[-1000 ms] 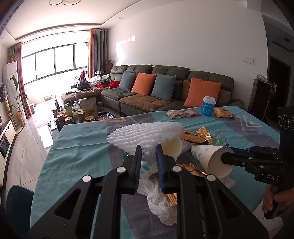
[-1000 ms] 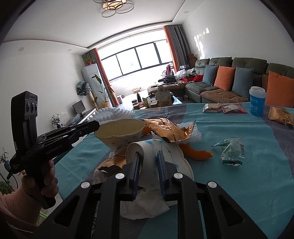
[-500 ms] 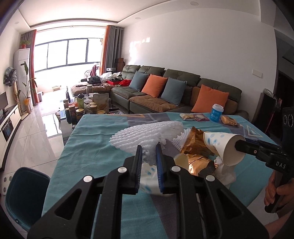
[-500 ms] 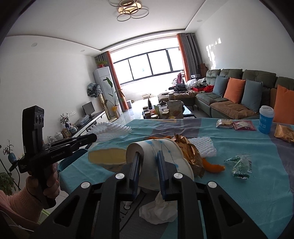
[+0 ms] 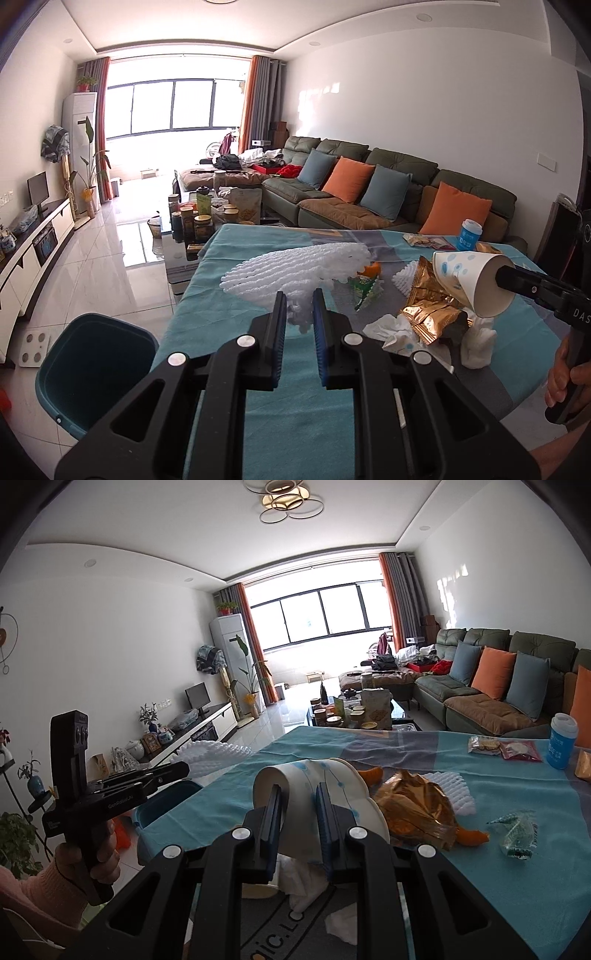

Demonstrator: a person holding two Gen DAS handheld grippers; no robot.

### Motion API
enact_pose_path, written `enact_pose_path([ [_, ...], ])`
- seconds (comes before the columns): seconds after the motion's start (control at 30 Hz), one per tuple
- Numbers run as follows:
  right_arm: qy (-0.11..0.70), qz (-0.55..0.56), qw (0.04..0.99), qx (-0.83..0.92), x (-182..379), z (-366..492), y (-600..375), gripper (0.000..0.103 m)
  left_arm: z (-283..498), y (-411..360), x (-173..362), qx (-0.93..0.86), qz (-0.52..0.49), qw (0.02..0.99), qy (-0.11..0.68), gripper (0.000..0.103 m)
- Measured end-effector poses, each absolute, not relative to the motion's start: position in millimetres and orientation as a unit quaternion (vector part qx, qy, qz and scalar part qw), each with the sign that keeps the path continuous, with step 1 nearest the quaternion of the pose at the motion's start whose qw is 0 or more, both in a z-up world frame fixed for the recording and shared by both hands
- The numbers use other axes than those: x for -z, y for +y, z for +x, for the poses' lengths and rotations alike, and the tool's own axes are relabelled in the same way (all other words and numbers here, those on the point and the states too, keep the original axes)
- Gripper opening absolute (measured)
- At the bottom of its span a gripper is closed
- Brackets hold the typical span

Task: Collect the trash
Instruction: 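Grasp the white paper cup with the left tool while the right tool grasps another cup, then carry both cups to the teal bin and open both tools to drop them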

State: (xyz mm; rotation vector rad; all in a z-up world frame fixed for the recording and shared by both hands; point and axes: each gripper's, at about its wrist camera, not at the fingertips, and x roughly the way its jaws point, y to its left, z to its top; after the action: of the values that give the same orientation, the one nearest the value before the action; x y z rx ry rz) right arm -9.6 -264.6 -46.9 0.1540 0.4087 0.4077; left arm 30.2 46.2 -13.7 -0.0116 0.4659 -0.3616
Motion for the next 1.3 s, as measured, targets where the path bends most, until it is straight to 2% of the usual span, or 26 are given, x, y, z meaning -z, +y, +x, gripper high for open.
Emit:
enact_pose_path([
  [0.3,0.199,0.059,0.926,-0.315,36.7,19.9,-189.1,0.017,11.4,110.9,9.4,0.105,-0.019,0.968,0.228,0.015],
  [0.73,0.245,0.044,0.866,-0.434,47.5,73.5,-48.5,0.017,16.1,228.5,43.2,-0.016,-0.044,0.962,0.269,0.015],
  [1.17,0.360,0.036,0.827,-0.430,90.3,134.2,48.2,0.017,56.5,293.7,112.2,-0.063,-0.069,0.941,0.324,0.015],
  [1.3,0.400,0.033,0.819,-0.411,106.6,147.3,64.1,0.018,71.3,304.1,130.1,-0.063,-0.072,0.935,0.341,0.020],
])
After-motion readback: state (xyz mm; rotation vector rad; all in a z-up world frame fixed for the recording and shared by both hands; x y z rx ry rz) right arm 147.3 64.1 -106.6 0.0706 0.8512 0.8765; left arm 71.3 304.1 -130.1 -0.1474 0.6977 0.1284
